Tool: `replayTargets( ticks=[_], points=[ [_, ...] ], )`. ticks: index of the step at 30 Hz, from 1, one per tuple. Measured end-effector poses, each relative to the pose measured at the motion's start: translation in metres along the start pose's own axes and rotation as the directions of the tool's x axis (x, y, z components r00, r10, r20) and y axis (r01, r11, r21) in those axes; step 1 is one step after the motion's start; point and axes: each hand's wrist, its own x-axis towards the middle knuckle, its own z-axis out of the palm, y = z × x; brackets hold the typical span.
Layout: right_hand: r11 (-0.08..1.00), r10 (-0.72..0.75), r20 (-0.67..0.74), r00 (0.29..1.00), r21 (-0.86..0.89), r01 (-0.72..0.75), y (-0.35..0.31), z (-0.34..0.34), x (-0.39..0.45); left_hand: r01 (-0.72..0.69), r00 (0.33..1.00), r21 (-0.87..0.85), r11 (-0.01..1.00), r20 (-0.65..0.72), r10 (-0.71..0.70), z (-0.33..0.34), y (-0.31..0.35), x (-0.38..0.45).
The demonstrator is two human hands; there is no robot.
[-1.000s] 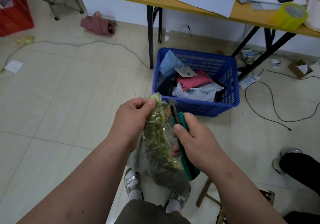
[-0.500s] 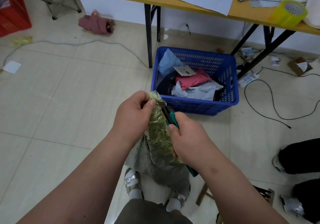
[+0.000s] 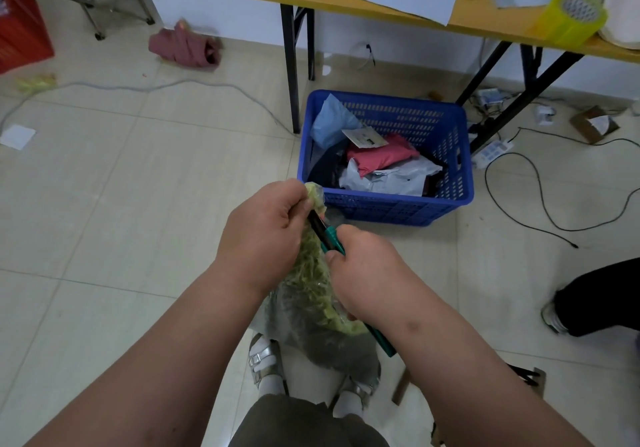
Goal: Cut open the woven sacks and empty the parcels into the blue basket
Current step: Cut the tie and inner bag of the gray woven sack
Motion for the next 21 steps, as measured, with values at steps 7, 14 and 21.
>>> replayTargets(
  ticks=[7, 14, 21],
  points=[
    [0.997, 0.026, 0.016, 1.000, -0.078, -0.025, 0.002, 0.006, -0.007, 0.061, 0.997, -0.115, 0.992, -0.033, -0.065, -0.001, -0.002, 0.005],
    [0.997, 0.051, 0.050, 0.997, -0.066, -0.048, 0.001, 0.008, -0.003, 0.102, 0.993, -0.235, 0.967, -0.030, -0.112, -0.001, 0.009, 0.007],
    [0.996, 0.050, 0.029, 0.998, -0.080, -0.047, 0.005, 0.009, -0.006, 0.139, 0.986, -0.430, 0.892, -0.022, -0.164, -0.002, 0.024, 0.005]
  ],
)
